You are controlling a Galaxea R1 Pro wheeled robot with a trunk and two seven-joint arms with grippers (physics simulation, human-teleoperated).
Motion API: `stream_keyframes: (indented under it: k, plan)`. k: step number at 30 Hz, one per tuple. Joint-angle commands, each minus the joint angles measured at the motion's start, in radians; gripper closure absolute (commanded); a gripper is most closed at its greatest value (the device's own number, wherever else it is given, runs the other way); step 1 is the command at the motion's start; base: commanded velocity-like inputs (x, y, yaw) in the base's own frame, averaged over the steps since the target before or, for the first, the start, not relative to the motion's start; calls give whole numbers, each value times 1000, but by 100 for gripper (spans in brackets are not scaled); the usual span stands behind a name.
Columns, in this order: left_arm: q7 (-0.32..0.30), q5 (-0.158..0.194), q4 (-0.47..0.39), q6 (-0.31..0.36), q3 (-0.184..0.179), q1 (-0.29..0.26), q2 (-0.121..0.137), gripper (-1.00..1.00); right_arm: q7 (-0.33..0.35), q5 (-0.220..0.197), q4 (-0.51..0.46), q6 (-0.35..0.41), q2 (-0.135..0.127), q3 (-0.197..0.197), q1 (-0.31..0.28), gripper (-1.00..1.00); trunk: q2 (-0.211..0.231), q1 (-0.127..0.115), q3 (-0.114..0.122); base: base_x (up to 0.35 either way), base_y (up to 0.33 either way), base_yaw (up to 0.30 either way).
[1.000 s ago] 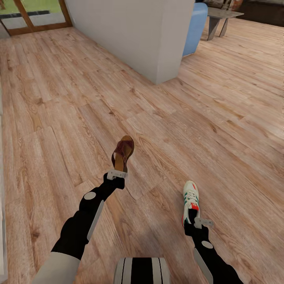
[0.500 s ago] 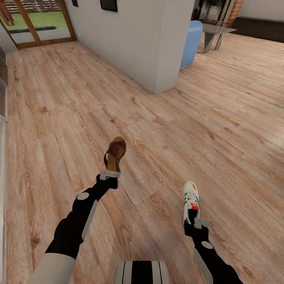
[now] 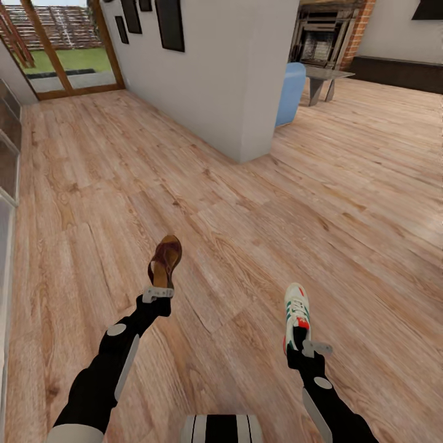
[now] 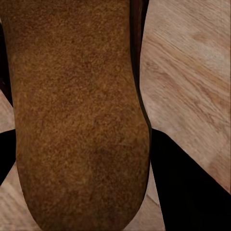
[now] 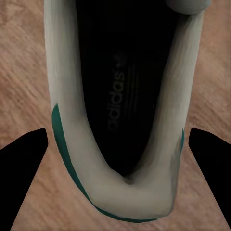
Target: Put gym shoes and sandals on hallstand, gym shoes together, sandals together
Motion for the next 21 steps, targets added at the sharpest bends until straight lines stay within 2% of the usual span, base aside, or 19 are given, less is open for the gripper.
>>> stream_keyframes:
  k: [1,5,9,13,15,16,17,18,19,21]
  plan:
    - [-6,-10,0,3,5,15,-1,100,-9,-10,0,0,-2,11,0,100,0,-1,5,0,0,-2]
    - [21,-10,11,-48,7,74,-1,100,-9,16,1,-1,-3,22,1,100,1,-2,27,0,0,-1]
    - [112,-5,18,-123,8,158,-1,100,-9,70,11,-3,-8,25,21,100,2,-4,48,0,0,0]
    - [180,-1,60,-175,10,224,-1,100,-9,86,26,-26,-17,24,54,100,3,-6,70,0,0,0]
    - [204,1,165,-274,42,243,-2,100,-8,88,33,-132,-31,24,101,100,3,-7,81,0,0,0]
    - [211,0,289,-379,71,248,-3,100,-7,89,43,-232,-36,24,155,100,4,-7,86,0,0,0]
    - [213,-1,364,-437,80,249,-3,100,-6,89,66,-285,-37,24,179,100,4,-8,92,0,0,0]
    - [214,-2,428,-477,85,250,-2,100,-6,89,105,-347,-39,24,193,100,4,-8,97,0,0,0]
    - [215,0,504,-535,89,250,-3,100,-6,89,172,-445,-39,24,203,100,4,-9,103,0,0,0]
    - [215,0,543,-580,92,250,-6,100,-6,89,205,-501,-39,24,206,100,5,-10,114,0,0,0]
